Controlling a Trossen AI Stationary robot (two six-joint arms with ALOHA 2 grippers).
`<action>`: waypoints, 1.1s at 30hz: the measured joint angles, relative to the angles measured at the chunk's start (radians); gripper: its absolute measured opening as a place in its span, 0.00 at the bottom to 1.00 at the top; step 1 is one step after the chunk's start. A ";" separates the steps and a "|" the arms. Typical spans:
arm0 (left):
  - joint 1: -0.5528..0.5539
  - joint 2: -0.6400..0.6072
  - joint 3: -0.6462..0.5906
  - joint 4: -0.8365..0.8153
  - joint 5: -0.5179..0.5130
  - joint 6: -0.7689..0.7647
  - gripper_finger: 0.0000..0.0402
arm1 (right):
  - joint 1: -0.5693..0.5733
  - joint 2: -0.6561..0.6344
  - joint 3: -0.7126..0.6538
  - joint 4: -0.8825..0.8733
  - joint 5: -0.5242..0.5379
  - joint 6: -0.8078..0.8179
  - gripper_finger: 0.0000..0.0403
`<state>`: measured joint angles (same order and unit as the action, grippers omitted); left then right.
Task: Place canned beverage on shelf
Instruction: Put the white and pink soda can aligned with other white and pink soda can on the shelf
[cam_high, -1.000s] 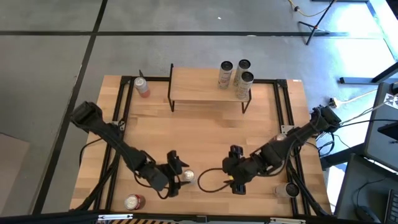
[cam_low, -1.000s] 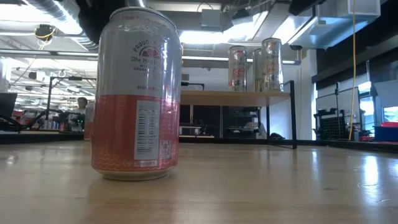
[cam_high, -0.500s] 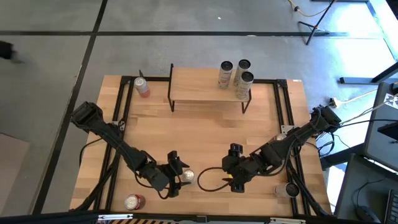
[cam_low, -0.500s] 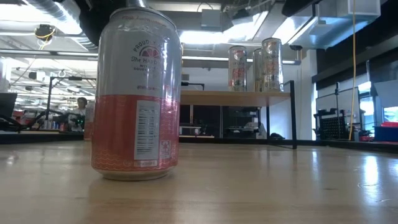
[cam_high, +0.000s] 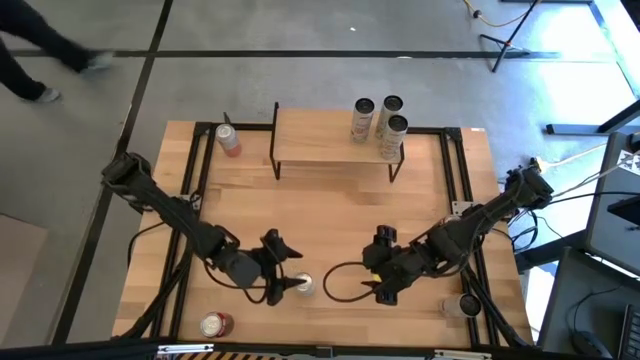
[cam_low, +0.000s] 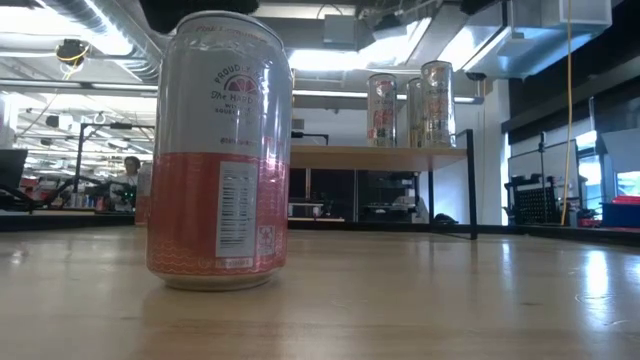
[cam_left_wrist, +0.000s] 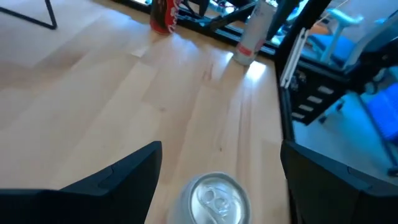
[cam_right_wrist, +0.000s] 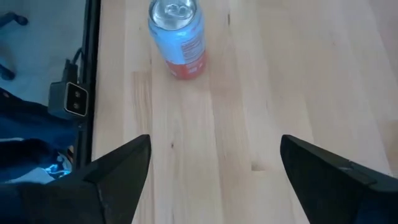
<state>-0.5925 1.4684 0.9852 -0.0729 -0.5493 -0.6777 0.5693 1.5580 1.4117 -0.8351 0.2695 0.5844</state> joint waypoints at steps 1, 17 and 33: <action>0.005 -0.014 0.000 -0.006 0.013 -0.008 0.79 | 0.001 -0.013 0.000 -0.008 0.000 0.013 0.85; 0.019 -0.086 0.000 -0.070 0.103 -0.065 0.79 | 0.174 -0.211 0.002 -0.290 -0.153 0.397 0.85; 0.108 -0.195 0.000 -0.142 0.379 -0.100 0.79 | 0.254 -0.250 0.002 -0.451 -0.366 0.519 0.85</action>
<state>-0.4848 1.2733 0.9852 -0.2152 -0.1701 -0.7781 0.8236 1.3084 1.4132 -1.2858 -0.0964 1.1033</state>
